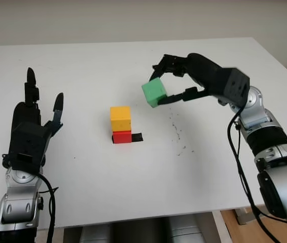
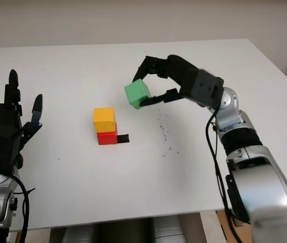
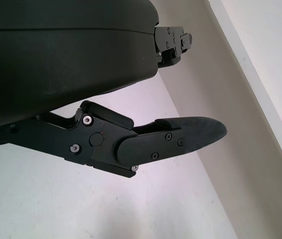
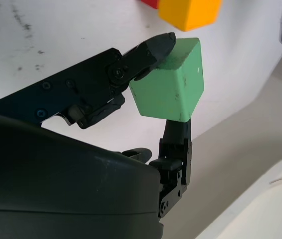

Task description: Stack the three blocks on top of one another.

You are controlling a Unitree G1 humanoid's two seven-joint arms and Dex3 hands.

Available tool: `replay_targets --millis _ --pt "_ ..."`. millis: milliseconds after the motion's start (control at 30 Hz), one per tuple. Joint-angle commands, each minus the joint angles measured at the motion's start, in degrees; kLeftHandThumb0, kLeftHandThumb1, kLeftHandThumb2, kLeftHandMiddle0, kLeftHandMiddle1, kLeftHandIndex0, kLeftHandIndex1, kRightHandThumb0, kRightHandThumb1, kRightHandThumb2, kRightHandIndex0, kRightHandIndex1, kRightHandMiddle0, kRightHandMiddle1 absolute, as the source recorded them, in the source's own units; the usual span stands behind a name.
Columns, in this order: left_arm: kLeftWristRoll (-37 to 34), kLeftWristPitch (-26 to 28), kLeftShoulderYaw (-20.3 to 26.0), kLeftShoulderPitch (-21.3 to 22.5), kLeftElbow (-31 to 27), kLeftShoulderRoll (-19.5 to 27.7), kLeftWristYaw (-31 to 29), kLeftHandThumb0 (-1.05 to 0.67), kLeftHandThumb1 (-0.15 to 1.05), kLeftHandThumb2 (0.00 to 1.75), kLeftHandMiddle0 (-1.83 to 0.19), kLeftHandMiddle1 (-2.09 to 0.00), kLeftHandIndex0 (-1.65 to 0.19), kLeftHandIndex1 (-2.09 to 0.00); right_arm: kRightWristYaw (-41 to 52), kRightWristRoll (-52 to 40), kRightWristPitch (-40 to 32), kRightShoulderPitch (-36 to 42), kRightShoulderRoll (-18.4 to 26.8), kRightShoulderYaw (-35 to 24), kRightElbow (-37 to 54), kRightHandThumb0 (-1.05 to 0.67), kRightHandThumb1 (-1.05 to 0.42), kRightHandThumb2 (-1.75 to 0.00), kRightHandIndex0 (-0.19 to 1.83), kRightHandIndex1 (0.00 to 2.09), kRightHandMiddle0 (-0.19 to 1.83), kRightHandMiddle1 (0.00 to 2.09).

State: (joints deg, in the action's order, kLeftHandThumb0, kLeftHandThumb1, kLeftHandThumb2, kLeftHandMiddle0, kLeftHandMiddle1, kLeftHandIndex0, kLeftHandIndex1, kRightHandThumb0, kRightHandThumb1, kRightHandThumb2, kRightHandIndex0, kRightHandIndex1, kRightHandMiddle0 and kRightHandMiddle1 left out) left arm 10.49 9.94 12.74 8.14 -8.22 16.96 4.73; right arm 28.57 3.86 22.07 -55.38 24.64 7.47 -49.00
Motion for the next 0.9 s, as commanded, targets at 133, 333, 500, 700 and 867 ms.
replay_targets --millis 133,333,500,700,867 --pt "0.0 -0.2 0.0 0.0 -0.9 -0.3 0.6 -0.67 1.05 0.58 0.16 -0.05 0.11 -0.05 3.8 -9.3 -20.4 0.1 -3.2 -5.3 14.0 -0.42 -0.96 -0.06 0.30 0.02 0.26 1.80" --pt "-0.2 -0.6 0.0 -0.1 -0.7 -0.4 0.8 -0.67 1.05 0.58 0.17 -0.05 0.11 -0.05 4.6 -13.2 -31.5 2.3 -6.0 -6.5 20.4 -0.43 -1.02 -0.06 0.19 0.00 0.15 1.89" --pt "0.0 -0.4 0.0 -0.1 -0.7 -0.6 1.2 -0.66 1.05 0.57 0.16 -0.06 0.10 -0.06 3.5 -16.4 -39.8 4.6 -8.2 -7.8 24.9 -0.44 -1.02 -0.05 0.17 0.01 0.14 1.91" --pt "-0.2 -0.6 0.0 -0.3 -0.7 -0.6 1.4 -0.67 1.05 0.57 0.16 -0.06 0.11 -0.05 2.5 -19.2 -43.5 8.0 -11.6 -8.8 25.9 -0.47 -0.99 -0.05 0.19 0.03 0.19 1.88" --pt "-0.1 -0.3 -0.1 -0.3 -0.7 -0.5 1.4 -0.67 1.05 0.57 0.16 -0.05 0.10 -0.06 3.1 -19.7 -42.2 10.2 -13.6 -8.7 24.6 -0.47 -0.99 -0.05 0.17 0.03 0.21 1.80"
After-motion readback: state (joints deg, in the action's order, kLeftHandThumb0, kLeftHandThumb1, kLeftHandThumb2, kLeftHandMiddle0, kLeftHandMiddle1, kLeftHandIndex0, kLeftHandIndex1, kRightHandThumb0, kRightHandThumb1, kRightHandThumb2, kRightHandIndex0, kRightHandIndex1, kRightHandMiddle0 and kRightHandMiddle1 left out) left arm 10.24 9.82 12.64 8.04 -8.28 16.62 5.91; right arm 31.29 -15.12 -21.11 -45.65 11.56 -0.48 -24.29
